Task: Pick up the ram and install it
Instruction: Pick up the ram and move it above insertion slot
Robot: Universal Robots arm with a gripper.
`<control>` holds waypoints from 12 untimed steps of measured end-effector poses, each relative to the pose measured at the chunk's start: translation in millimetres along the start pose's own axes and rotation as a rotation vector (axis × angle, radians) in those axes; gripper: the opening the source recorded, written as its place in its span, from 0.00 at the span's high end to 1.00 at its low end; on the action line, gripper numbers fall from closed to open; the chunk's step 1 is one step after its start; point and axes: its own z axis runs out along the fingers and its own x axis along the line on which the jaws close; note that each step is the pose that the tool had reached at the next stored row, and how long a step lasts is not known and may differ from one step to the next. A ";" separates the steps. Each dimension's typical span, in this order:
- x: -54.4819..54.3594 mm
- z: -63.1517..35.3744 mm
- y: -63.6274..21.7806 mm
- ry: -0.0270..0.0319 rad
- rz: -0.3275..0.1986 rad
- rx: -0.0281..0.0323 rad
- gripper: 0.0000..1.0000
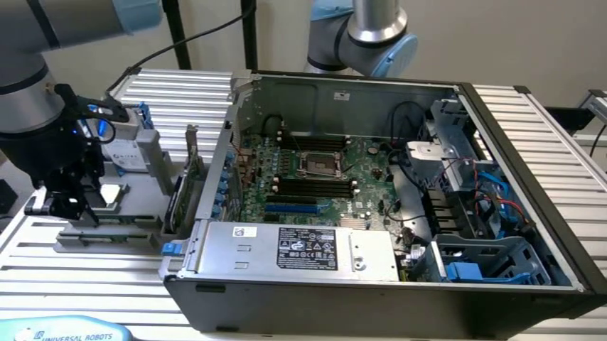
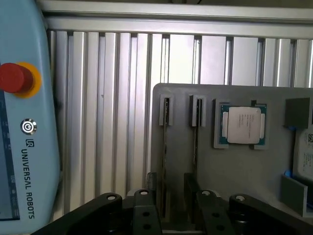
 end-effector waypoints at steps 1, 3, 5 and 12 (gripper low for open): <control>0.1 1.8 0.0 0.0000 0.000 0.0000 0.64; 0.4 5.4 -0.1 0.0000 0.000 0.0000 0.64; 0.5 9.1 -0.2 0.0000 0.000 0.0000 0.64; 0.9 21.8 -0.5 0.0000 0.000 0.0000 0.64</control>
